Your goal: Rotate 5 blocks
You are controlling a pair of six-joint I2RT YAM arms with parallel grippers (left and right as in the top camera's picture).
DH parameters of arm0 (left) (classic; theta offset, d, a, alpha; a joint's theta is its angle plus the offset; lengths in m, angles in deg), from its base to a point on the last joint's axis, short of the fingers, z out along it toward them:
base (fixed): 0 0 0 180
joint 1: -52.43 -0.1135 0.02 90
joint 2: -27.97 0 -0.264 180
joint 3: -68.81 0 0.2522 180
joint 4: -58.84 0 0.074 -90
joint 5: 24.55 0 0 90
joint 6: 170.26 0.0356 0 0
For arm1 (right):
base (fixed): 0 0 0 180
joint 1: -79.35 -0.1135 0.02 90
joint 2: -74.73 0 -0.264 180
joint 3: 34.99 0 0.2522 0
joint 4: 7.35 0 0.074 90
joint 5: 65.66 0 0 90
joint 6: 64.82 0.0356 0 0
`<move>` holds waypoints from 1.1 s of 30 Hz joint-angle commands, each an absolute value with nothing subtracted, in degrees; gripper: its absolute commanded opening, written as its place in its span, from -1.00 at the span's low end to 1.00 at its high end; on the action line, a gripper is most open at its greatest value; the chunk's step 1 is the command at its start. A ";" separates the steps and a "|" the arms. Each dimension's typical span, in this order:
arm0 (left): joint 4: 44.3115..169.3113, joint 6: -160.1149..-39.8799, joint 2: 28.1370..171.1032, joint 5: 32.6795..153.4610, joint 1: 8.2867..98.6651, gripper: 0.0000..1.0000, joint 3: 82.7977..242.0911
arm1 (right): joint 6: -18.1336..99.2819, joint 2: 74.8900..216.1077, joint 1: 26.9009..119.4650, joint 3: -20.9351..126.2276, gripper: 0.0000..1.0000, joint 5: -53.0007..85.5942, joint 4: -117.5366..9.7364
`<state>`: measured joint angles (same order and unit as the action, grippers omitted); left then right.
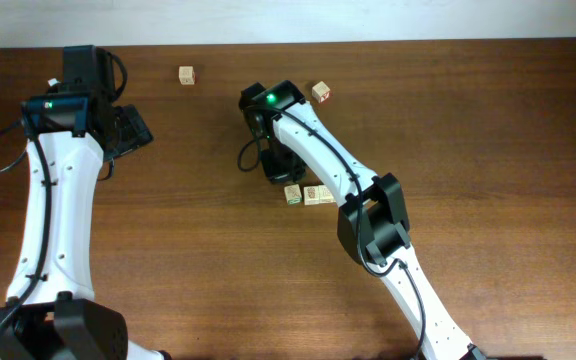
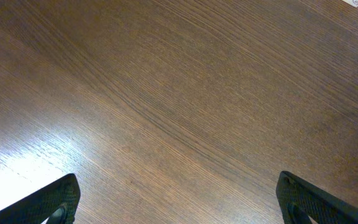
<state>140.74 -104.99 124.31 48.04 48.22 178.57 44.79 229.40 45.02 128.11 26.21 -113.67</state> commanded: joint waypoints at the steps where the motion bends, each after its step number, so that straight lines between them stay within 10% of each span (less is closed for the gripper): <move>1: 140.83 -105.73 124.42 47.24 48.24 0.98 179.36 | 45.60 227.89 45.41 127.91 -0.91 26.27 -114.17; 33: 140.83 -105.73 124.42 47.24 48.24 0.98 179.36 | 34.37 227.89 42.81 131.91 -0.91 19.98 -113.69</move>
